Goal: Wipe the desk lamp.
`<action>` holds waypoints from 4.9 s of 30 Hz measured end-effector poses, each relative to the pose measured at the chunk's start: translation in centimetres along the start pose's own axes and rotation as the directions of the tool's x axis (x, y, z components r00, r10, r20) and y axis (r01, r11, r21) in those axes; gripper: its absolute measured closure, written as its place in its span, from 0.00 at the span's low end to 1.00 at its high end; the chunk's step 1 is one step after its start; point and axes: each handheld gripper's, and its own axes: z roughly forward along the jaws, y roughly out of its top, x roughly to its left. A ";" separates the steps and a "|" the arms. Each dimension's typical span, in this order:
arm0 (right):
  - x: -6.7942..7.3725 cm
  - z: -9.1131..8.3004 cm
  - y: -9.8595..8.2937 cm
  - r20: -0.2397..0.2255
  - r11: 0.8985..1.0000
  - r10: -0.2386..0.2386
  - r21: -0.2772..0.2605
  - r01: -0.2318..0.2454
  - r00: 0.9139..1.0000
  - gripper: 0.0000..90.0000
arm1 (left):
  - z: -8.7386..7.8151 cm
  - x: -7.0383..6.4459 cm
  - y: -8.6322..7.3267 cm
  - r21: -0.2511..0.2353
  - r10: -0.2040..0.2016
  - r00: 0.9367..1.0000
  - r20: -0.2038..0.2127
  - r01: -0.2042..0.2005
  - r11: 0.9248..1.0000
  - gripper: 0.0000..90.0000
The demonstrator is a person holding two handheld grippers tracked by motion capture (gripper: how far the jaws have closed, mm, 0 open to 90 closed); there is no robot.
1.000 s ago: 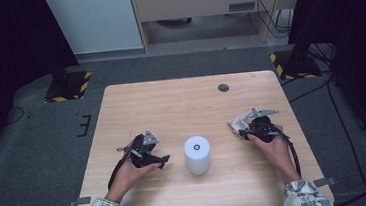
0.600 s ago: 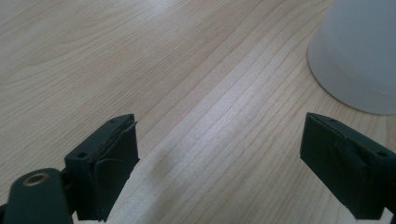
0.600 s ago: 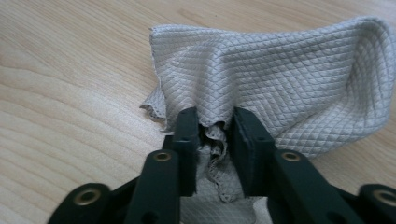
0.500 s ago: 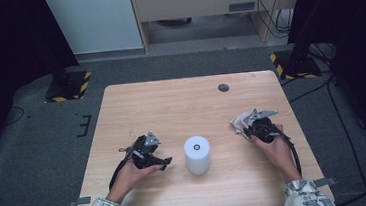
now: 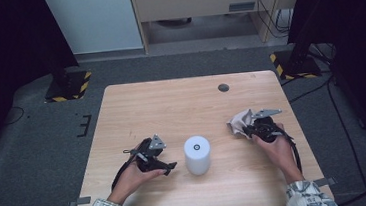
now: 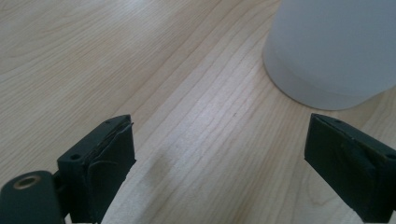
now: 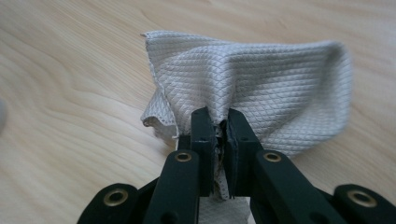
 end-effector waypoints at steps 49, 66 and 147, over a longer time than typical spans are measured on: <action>14.6 -5.1 5.9 -0.359 0.950 -0.313 -0.134 0.284 0.879 0.93 | -0.3 -3.6 2.1 -0.147 0.079 0.993 0.085 -0.066 0.987 0.20; 12.6 -5.8 6.9 -0.311 0.950 -0.311 -0.060 0.308 0.898 0.93 | -0.4 -4.3 2.4 -0.156 0.095 0.990 0.106 -0.077 0.985 0.22; 9.2 -3.7 6.6 -0.366 0.969 -0.237 -0.024 0.245 0.900 0.93 | -0.6 -4.6 2.8 -0.200 0.098 0.989 0.115 -0.073 0.977 0.28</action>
